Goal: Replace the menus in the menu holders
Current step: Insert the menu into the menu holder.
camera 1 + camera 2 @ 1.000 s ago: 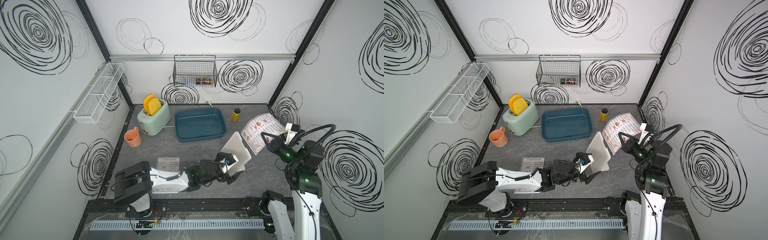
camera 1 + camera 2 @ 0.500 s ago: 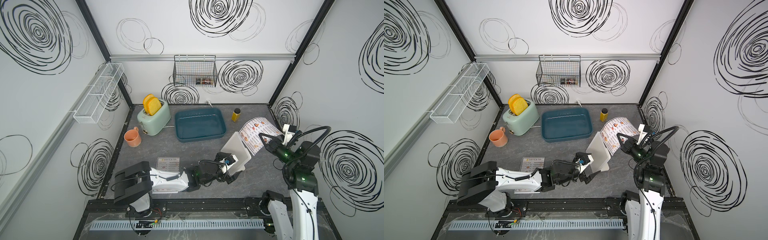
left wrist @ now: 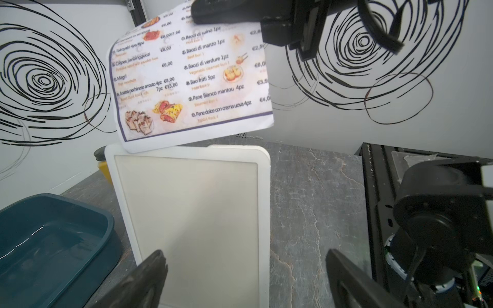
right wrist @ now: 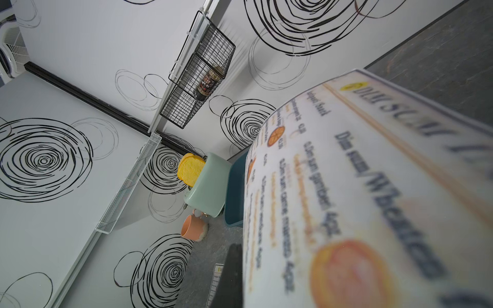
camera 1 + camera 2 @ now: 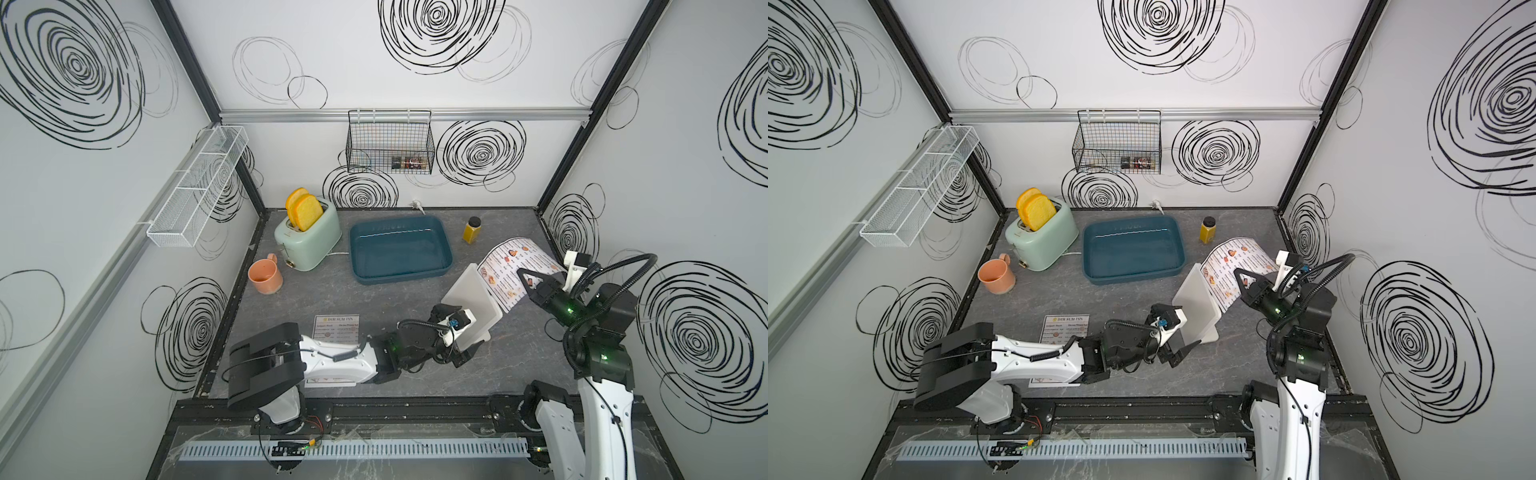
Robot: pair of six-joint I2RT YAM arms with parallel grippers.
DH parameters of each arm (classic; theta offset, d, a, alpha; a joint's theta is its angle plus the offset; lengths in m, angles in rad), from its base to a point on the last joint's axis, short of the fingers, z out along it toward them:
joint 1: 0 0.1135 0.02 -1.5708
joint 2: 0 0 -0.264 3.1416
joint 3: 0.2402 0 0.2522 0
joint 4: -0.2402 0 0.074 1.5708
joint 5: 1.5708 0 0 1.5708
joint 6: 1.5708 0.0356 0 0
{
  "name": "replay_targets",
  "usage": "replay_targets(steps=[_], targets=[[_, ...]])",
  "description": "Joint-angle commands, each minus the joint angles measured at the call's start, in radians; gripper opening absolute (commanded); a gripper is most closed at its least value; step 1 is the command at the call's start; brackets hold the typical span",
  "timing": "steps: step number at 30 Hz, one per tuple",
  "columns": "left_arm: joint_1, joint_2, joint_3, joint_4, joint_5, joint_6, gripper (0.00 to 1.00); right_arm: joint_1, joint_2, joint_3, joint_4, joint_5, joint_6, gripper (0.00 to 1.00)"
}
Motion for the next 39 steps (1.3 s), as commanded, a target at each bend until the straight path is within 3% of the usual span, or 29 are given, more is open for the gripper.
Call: replay_targets(steps=[1,7,34,39], targets=[[0.01,-0.02,0.0,0.061,-0.009,-0.008,0.96,-0.004,-0.016,-0.016,0.097,-0.035,0.039,0.0],[0.012,-0.02,0.0,0.061,-0.008,-0.006,0.96,-0.004,-0.011,-0.019,0.158,-0.046,0.077,0.0],[0.02,-0.017,0.001,0.064,-0.003,-0.009,0.96,-0.004,-0.016,-0.046,0.044,0.028,-0.008,0.0],[0.02,-0.017,0.001,0.065,-0.003,-0.008,0.96,-0.004,-0.024,-0.056,0.093,-0.001,0.023,0.0]])
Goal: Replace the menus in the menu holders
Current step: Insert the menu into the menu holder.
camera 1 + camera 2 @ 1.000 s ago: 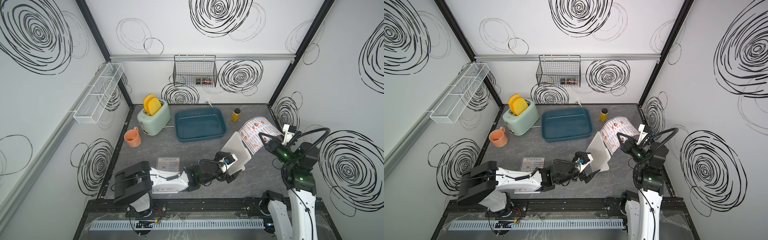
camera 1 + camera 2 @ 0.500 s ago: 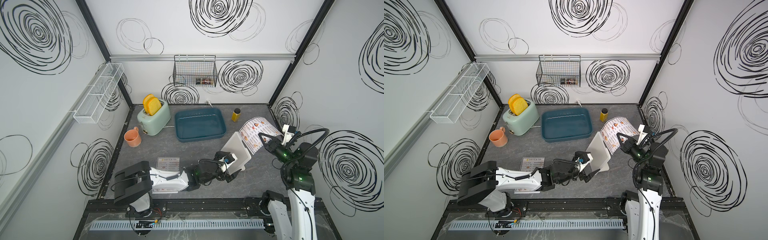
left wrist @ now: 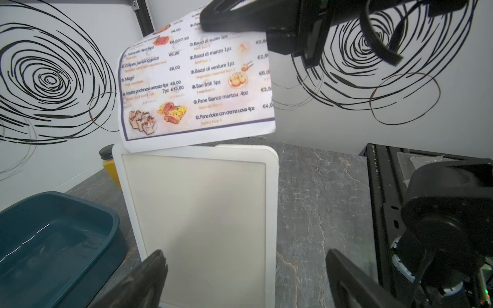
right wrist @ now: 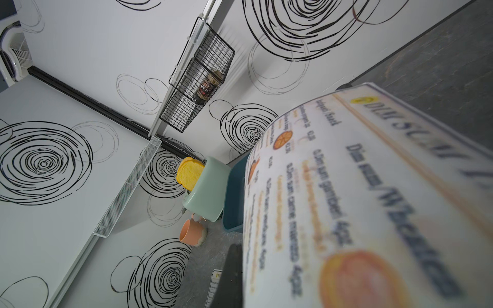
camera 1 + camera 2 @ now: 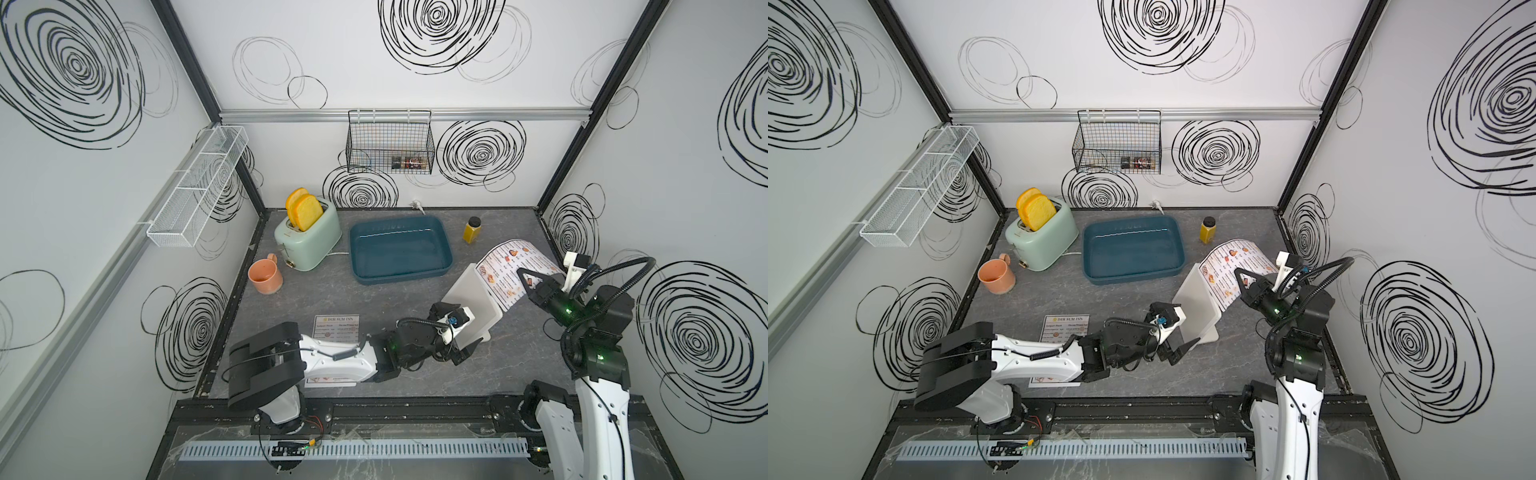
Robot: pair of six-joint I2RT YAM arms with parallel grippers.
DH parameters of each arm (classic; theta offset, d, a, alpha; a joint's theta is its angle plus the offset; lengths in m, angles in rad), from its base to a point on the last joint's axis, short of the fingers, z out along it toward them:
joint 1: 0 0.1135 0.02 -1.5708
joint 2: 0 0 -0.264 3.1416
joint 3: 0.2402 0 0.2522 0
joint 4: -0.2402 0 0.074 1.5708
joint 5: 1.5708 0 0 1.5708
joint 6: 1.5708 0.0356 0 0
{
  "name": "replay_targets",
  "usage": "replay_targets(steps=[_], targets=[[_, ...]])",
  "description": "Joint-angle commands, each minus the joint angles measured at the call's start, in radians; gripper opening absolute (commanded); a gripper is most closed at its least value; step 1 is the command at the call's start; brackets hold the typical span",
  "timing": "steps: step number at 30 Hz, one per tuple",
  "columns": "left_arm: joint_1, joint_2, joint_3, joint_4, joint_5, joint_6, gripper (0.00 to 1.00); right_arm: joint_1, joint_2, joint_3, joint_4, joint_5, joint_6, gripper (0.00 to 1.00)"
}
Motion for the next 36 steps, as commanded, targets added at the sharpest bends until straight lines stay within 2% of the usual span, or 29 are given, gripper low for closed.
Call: replay_targets(steps=[1,8,22,36], targets=[[0.007,-0.017,0.001,0.065,-0.003,-0.009,0.96,-0.004,-0.019,-0.017,0.056,-0.024,0.022,0.0],[0.007,-0.016,0.001,0.065,0.0,-0.011,0.96,-0.002,-0.02,-0.021,0.131,-0.041,0.074,0.0],[0.007,-0.016,0.001,0.065,0.0,-0.01,0.96,-0.003,-0.028,-0.041,0.068,-0.019,0.044,0.0],[0.008,-0.019,0.003,0.062,-0.006,-0.01,0.96,-0.003,-0.019,0.012,-0.069,0.076,-0.053,0.0]])
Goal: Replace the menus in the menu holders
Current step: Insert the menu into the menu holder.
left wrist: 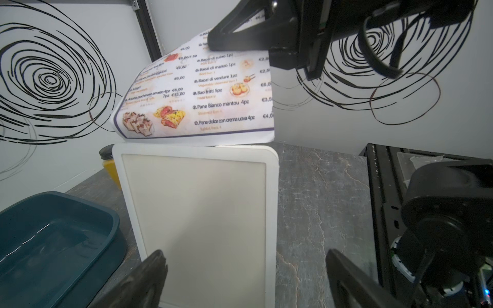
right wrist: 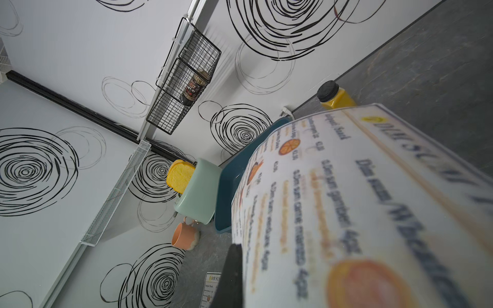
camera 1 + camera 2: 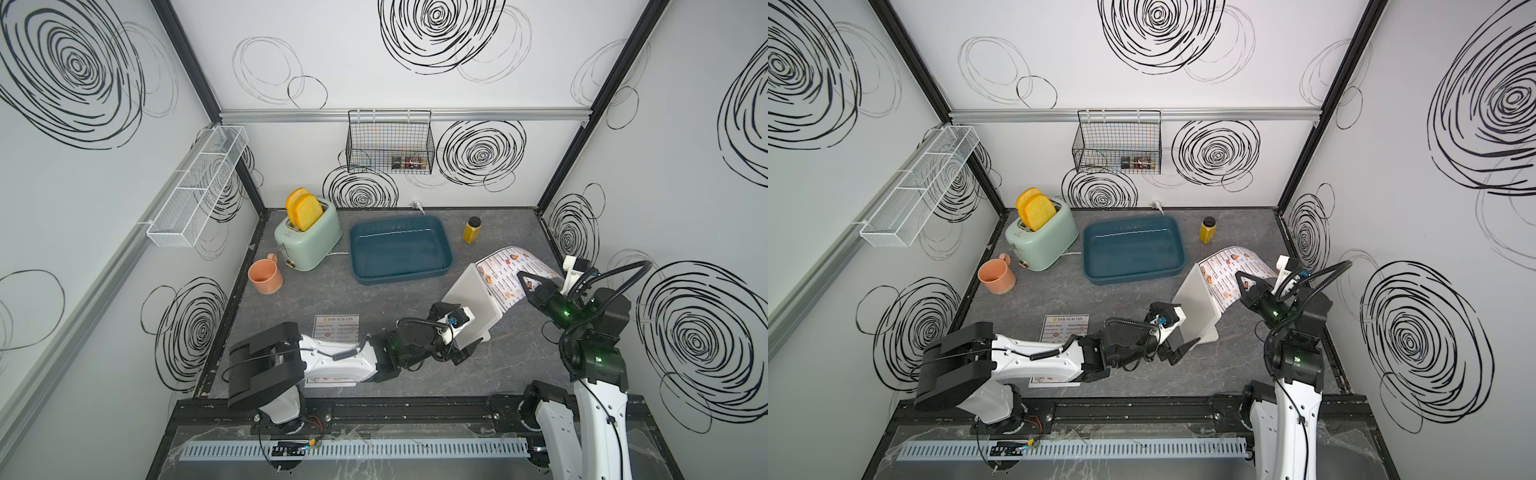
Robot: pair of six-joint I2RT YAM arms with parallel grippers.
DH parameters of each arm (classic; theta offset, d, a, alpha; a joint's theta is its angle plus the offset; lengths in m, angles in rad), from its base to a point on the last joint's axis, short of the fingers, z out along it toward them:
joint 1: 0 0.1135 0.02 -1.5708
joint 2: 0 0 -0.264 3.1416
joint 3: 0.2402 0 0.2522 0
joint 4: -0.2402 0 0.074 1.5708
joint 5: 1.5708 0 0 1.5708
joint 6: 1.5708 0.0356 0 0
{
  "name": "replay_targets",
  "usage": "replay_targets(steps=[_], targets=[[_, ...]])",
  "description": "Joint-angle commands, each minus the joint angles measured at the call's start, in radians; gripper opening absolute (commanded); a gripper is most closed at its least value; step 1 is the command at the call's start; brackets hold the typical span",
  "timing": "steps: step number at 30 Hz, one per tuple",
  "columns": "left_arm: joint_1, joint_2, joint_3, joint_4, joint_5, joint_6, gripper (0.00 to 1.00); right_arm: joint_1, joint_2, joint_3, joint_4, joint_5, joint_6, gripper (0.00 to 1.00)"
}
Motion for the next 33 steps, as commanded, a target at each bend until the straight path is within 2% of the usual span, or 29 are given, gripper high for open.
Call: replay_targets(steps=[1,13,25,33], targets=[[0.008,-0.019,0.003,0.062,-0.007,-0.01,0.96,-0.003,-0.005,0.039,-0.036,0.03,-0.037,0.0],[0.008,-0.022,0.003,0.06,-0.01,-0.008,0.96,-0.003,-0.017,0.057,-0.06,0.073,-0.065,0.0],[0.006,-0.023,0.003,0.054,-0.013,-0.009,0.96,0.003,-0.004,0.044,-0.018,0.025,-0.051,0.0],[0.005,-0.031,0.002,0.046,-0.024,-0.009,0.96,0.067,0.031,0.046,-0.008,0.057,-0.041,0.0]])
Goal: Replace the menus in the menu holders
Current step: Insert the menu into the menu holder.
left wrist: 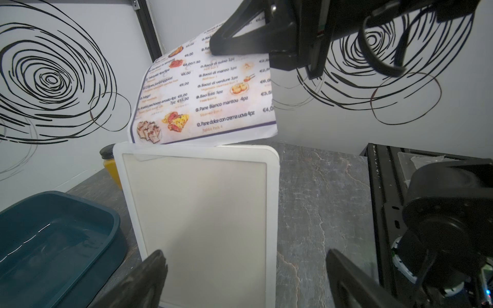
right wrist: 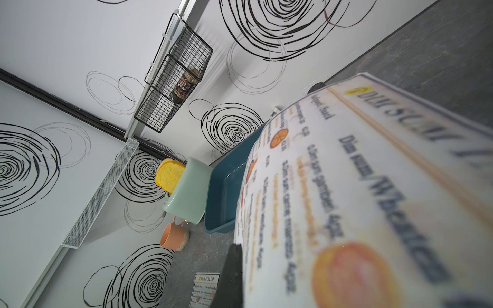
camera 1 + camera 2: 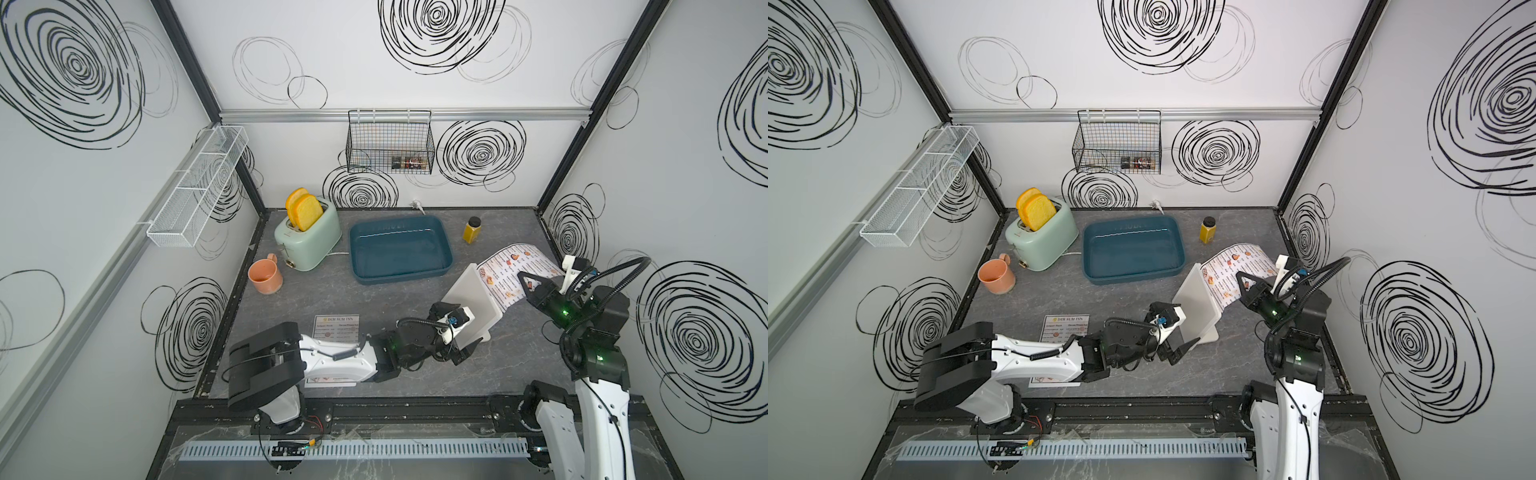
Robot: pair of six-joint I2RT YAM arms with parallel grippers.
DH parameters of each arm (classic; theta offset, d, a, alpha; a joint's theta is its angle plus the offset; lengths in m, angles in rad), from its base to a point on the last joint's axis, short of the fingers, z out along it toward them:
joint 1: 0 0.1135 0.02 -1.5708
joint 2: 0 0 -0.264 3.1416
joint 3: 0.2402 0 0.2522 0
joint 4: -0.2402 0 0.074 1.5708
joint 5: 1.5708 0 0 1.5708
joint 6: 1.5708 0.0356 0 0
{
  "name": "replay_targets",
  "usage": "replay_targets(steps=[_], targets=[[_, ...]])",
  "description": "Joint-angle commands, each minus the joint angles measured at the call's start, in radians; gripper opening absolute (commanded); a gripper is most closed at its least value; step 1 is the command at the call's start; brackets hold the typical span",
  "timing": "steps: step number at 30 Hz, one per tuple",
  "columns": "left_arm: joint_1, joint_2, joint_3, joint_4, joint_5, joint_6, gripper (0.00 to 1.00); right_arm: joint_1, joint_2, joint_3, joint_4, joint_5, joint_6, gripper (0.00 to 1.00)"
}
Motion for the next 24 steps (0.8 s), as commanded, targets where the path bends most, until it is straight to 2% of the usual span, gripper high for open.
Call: replay_targets(steps=[1,5,11,24], targets=[[0.005,-0.032,0.003,0.046,-0.022,-0.009,0.96,0.041,0.015,0.026,0.031,0.026,0.006,0.0],[0.004,-0.039,0.0,0.043,-0.032,-0.01,0.96,0.088,0.023,0.035,0.023,0.093,0.002,0.0],[0.001,-0.042,-0.002,0.041,-0.043,-0.01,0.96,0.089,0.033,0.06,-0.014,0.148,-0.018,0.0],[0.001,-0.049,-0.005,0.034,-0.057,-0.012,0.96,0.102,0.027,0.016,0.004,0.09,-0.024,0.0]])
